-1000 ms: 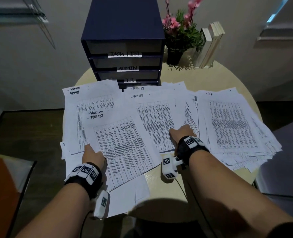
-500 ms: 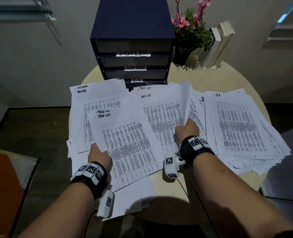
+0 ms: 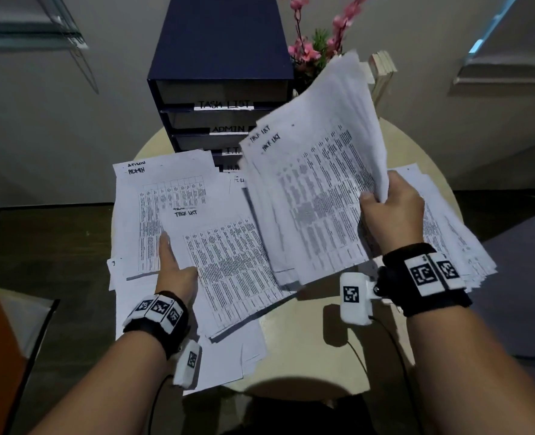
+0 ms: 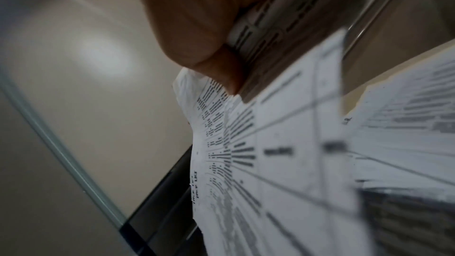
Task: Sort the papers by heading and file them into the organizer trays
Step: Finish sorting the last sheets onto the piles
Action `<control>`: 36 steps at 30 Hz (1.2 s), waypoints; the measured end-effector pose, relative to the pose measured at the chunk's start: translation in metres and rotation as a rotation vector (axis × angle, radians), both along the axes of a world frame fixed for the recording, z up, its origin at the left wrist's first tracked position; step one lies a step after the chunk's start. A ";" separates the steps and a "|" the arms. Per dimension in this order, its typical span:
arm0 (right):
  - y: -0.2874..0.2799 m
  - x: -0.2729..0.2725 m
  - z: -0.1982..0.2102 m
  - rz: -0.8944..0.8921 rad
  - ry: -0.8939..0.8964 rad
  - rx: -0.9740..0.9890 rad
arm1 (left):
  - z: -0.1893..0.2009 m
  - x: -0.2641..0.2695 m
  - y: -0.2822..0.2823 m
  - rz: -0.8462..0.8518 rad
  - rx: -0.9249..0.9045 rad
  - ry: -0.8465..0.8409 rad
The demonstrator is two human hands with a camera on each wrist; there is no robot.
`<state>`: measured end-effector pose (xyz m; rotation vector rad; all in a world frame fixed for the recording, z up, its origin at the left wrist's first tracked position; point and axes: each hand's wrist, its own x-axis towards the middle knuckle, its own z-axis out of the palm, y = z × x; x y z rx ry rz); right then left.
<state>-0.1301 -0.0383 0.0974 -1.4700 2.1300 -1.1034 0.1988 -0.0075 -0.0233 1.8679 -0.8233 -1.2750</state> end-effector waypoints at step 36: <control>-0.021 0.033 -0.128 0.486 0.536 0.976 | -0.011 0.023 0.023 0.169 0.030 -0.008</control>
